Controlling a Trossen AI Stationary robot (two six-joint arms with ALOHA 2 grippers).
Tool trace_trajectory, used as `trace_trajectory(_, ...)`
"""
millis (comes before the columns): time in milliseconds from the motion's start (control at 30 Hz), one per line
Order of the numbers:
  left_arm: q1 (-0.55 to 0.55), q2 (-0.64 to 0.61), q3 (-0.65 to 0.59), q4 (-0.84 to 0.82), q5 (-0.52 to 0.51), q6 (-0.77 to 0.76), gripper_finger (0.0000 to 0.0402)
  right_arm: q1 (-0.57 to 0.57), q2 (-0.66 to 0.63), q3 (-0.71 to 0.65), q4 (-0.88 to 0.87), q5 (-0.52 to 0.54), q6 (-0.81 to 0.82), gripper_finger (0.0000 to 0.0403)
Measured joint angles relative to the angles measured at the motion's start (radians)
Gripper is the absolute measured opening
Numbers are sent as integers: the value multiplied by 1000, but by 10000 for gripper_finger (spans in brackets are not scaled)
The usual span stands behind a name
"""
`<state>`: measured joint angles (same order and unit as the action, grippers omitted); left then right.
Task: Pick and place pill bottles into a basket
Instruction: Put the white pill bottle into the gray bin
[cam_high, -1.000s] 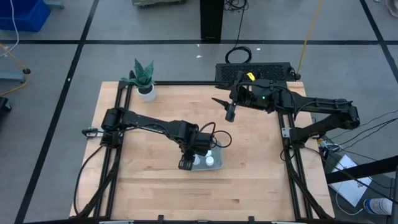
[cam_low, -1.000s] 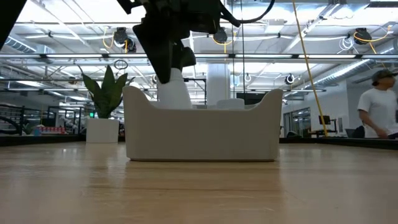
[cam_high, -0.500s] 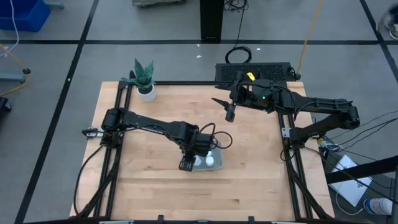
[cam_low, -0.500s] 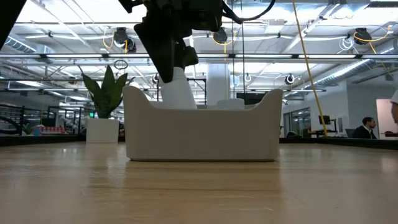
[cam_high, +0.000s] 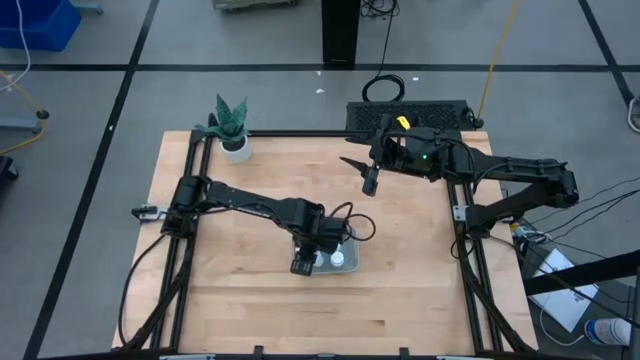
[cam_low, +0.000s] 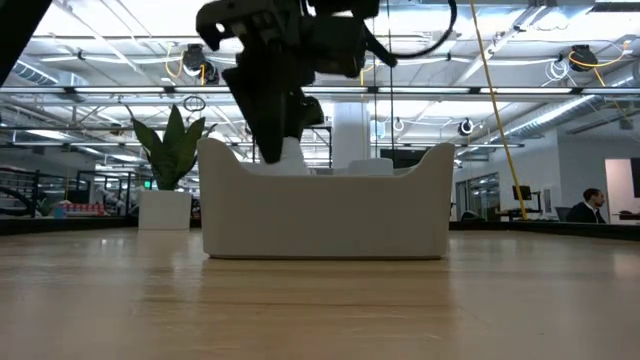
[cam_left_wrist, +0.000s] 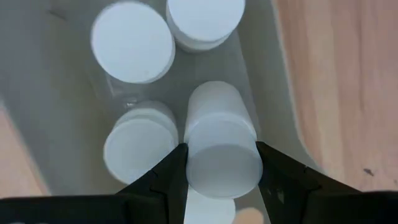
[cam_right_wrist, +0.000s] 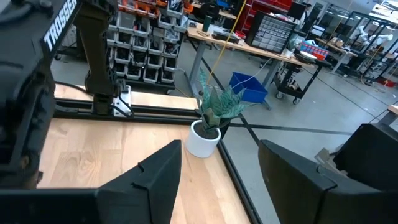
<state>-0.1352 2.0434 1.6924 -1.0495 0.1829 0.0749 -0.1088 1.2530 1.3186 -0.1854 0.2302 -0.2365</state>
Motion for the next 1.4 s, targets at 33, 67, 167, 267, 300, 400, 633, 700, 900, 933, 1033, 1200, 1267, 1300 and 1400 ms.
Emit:
trace_trajectory(33,0,9,0,-1,0,3,163,0,0,0,1,0,0,208)
trace_trajectory(67,0,15,0,-1,1,9,163,0,0,0,3,0,0,208)
trace_trajectory(167,0,24,0,1,1,14,163,0,0,0,4,0,0,208)
trace_trajectory(267,0,24,0,4,0,14,163,0,0,0,3,0,0,208)
trace_trajectory(300,0,24,0,7,0,14,163,0,0,0,3,0,0,208)
trace_trajectory(400,-2,24,0,7,0,2,163,0,0,0,3,0,0,208)
trace_trajectory(633,-19,33,0,-9,-8,-6,163,0,0,0,4,0,0,208)
trace_trajectory(700,-19,38,0,-8,-8,-9,163,0,0,0,5,0,0,208)
trace_trajectory(900,-26,53,4,-35,-11,-21,163,0,0,0,11,0,0,208)
trace_trajectory(933,-27,54,5,-41,-11,-23,163,0,0,0,13,0,0,208)
trace_trajectory(1033,-29,54,5,-47,-18,-31,163,0,0,0,16,-1,0,208)
trace_trajectory(1200,-32,55,4,-48,-20,-35,163,0,0,0,17,-1,0,208)
trace_trajectory(1267,-33,55,4,-48,-19,-35,163,0,0,0,17,-1,0,208)
trace_trajectory(1300,-34,55,3,-46,-16,-35,163,0,0,0,17,-1,0,208)
trace_trajectory(1400,-39,53,2,-33,-11,-36,173,0,0,0,17,-1,0,208)
